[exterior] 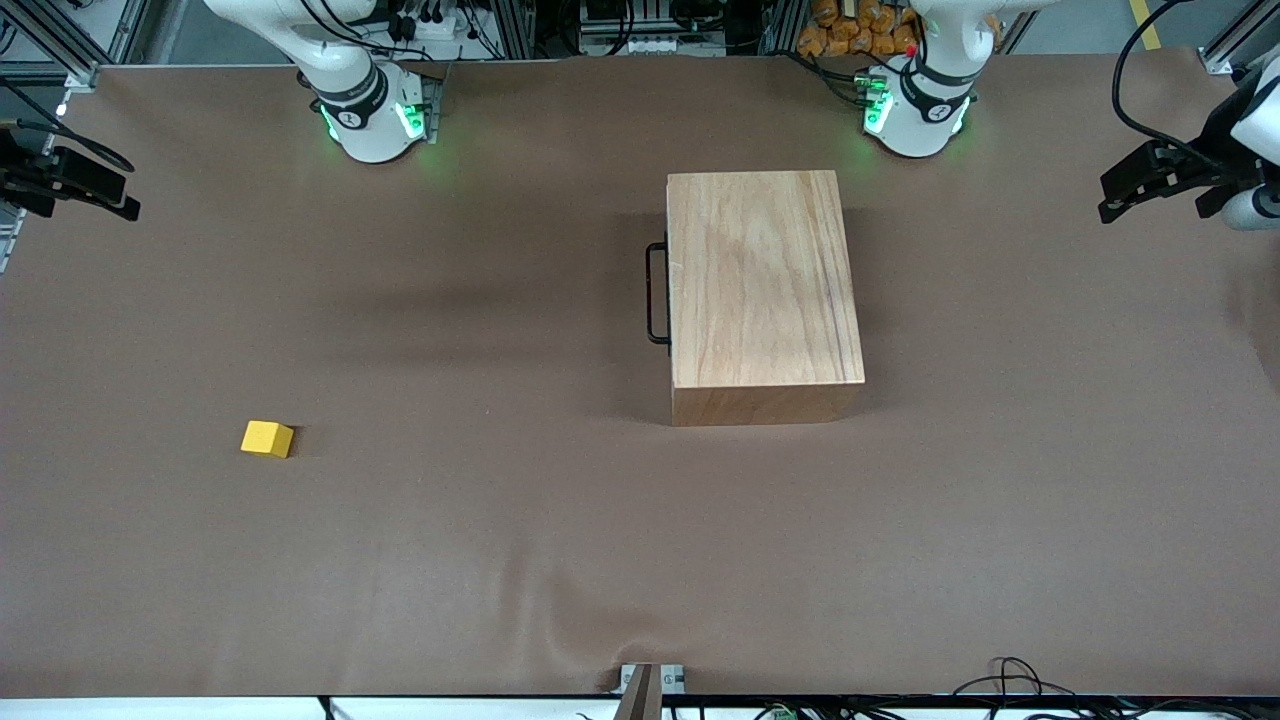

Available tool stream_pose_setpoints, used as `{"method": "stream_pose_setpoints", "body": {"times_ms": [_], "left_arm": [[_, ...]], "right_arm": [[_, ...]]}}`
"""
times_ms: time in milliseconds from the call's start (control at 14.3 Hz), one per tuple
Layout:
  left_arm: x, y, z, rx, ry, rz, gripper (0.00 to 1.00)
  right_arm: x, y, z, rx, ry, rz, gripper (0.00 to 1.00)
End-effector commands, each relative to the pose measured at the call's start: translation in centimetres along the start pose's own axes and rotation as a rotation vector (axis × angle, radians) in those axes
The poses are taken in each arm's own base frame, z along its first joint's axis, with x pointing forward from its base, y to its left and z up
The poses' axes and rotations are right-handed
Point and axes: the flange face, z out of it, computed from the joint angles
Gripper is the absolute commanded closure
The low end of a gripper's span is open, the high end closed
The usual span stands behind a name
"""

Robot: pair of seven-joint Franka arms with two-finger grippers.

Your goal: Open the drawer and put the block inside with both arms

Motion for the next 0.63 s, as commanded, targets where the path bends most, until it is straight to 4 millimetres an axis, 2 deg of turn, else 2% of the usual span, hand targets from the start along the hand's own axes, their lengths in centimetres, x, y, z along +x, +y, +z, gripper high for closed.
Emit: {"method": "stream_pose_setpoints", "body": {"times_ms": [0,140,350,560], "left_arm": [[-0.1,0.3,-0.3,-0.011,-0.008,0.004,0.0],[0.1,0.3,-0.1,-0.011,-0.011,0.007,0.0],[0.2,0.3,-1.1,-0.016,0.01,0.009,0.0],[0.4,-0.2,-0.8,-0.018,0.003,0.001,0.0]], "right_arm": [[-0.3,-0.1,-0.6,-0.019,0.009,0.016,0.0],[-0.4,-0.2,-0.6,-0.018,0.008,0.015,0.0],[-0.3,-0.2,-0.7,-0.018,0.012,0.011,0.0],[-0.1,-0.5,-1.0,-0.02,0.015,0.01,0.0]]}}
